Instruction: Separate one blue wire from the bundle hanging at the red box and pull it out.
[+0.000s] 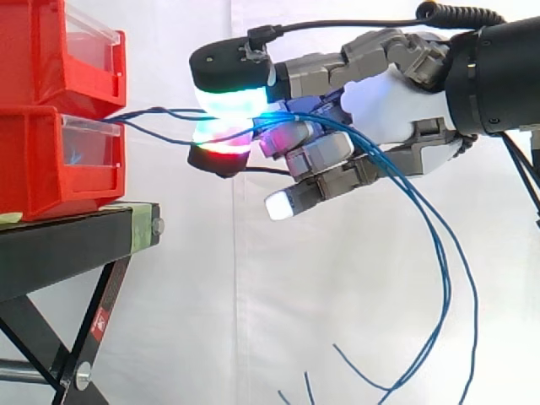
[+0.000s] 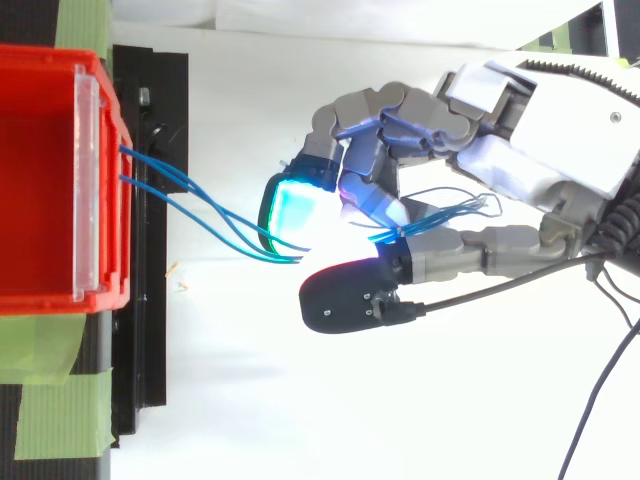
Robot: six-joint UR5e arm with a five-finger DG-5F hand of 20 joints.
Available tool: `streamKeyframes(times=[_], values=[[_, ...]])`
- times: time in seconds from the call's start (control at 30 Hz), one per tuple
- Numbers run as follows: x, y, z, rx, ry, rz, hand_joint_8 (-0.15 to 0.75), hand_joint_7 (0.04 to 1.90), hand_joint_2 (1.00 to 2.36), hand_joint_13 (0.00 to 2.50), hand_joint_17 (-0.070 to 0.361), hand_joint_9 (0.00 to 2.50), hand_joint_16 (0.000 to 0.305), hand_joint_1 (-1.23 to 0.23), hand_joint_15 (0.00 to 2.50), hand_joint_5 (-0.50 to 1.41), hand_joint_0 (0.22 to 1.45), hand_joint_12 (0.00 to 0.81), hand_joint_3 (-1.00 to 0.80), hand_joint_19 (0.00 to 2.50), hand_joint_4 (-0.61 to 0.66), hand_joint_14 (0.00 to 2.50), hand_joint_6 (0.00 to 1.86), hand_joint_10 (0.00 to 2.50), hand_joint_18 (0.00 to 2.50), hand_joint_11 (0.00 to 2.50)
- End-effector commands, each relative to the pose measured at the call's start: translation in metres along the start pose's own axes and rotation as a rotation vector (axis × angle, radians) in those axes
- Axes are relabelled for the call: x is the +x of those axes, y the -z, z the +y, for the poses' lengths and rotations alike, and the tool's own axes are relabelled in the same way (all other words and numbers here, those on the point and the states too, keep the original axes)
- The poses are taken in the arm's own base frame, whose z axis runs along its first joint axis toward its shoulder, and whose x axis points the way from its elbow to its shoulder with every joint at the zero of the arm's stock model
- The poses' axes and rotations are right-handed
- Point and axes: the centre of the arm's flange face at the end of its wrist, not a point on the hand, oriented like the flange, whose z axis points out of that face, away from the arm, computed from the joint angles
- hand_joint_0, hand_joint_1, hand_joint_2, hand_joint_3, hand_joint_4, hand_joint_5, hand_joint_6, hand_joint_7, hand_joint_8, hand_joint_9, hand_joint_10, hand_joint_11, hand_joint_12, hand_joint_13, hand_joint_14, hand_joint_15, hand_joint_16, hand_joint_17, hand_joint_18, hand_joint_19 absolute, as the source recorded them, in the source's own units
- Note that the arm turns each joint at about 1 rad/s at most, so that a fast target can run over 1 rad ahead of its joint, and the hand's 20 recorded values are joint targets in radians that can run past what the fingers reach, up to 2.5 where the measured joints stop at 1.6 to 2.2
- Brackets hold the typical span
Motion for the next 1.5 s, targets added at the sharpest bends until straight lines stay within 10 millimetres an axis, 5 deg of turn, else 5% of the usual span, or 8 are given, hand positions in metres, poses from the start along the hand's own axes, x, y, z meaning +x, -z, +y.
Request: streamKeyframes(times=[0.0, 1.47], values=[[0.0, 0.0, -0.0001, 0.0, 0.0, 0.0, 0.353, 1.04, 1.02, 0.48, 0.069, 0.28, 0.031, -0.95, 1.19, -0.25, 0.81, 0.323, -0.28, 0.78, 0.24, 1.7, 0.88, 1.58, 0.65, 1.3], [0.0001, -0.0001, 0.0, -0.001, -0.002, 0.0, 0.284, 1.08, 1.02, 0.19, 0.042, 0.01, 0.019, -1.0, 1.1, -0.28, 0.81, 0.262, -0.29, 0.63, 0.17, 1.98, 0.85, 1.59, 0.39, 1.29]])
